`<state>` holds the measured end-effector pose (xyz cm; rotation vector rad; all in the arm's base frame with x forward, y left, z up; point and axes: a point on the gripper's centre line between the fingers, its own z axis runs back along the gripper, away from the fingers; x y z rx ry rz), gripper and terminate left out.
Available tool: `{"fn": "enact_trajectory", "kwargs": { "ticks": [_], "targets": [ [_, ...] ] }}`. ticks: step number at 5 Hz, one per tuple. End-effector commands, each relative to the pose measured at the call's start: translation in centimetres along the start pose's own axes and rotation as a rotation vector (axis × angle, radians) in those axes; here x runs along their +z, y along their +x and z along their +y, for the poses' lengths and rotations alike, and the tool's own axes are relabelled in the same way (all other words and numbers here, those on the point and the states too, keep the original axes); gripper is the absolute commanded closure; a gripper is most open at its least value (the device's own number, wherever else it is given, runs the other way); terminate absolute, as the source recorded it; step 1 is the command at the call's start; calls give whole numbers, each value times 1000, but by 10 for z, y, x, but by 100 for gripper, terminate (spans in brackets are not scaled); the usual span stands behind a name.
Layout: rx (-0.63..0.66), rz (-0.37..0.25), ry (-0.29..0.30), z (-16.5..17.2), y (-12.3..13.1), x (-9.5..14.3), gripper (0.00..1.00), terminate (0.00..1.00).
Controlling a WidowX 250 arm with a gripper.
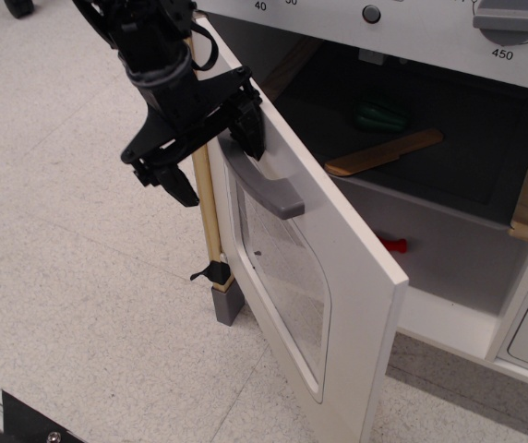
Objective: Open oven
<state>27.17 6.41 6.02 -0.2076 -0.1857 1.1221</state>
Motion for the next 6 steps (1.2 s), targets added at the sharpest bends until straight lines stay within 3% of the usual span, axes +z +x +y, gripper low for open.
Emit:
{"fn": "enact_trajectory", "kwargs": {
  "ticks": [1, 2, 4, 5, 6],
  "targets": [
    [-217, 27, 16, 12, 32, 22, 0, 0],
    [-324, -16, -21, -2, 22, 37, 0, 0],
    [-255, -85, -124, -34, -21, 79, 0, 0],
    [-203, -26, -104, -47, -51, 75, 0, 0],
    [-187, 7, -31, -51, -79, 54, 0, 0]
  ]
}}
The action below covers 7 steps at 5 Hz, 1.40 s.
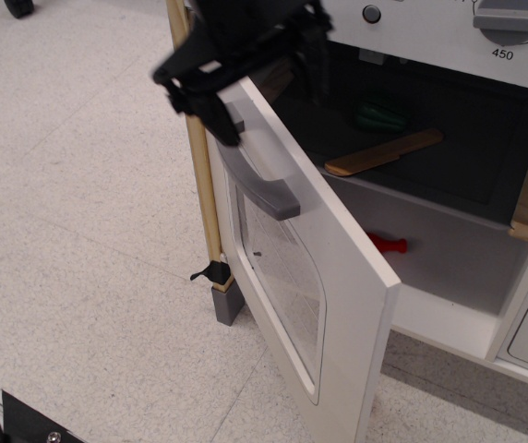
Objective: Open oven
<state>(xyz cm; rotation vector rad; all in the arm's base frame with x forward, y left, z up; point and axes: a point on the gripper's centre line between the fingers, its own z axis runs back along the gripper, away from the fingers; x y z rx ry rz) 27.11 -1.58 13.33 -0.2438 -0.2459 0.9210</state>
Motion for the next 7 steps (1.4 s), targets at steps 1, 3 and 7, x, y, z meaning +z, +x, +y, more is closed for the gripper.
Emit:
{"fn": "enact_trajectory", "kwargs": {
  "ticks": [1, 3, 7],
  "targets": [
    [-1, 34, 78, 8, -22, -23, 0, 0],
    [14, 110, 85, 34, -21, -28, 0, 0],
    [-333, 93, 217, 99, 16, -15, 0, 0]
  ]
}}
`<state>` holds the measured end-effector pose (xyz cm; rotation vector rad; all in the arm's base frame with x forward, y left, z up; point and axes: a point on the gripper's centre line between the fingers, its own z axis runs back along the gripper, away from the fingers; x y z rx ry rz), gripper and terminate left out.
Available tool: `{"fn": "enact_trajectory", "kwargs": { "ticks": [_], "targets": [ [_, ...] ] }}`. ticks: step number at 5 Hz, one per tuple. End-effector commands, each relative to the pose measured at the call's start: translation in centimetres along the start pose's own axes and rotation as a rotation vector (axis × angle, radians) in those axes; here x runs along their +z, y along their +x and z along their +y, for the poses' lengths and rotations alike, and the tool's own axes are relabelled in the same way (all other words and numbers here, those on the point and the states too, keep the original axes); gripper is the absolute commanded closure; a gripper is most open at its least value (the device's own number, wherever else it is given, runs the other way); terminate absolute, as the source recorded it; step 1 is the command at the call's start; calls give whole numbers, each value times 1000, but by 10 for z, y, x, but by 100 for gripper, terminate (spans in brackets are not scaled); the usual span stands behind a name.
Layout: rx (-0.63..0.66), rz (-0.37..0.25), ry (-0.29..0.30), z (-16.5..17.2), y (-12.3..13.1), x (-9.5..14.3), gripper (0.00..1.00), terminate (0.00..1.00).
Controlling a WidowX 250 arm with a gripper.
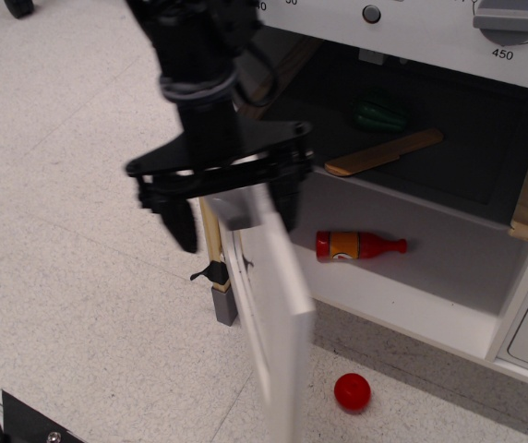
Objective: Open oven
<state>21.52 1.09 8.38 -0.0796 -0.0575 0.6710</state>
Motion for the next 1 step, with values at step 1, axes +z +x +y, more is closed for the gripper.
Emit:
{"fn": "enact_trajectory", "kwargs": {
  "ticks": [1],
  "targets": [
    [-185, -48, 44, 57, 34, 8, 0, 100]
  ]
}}
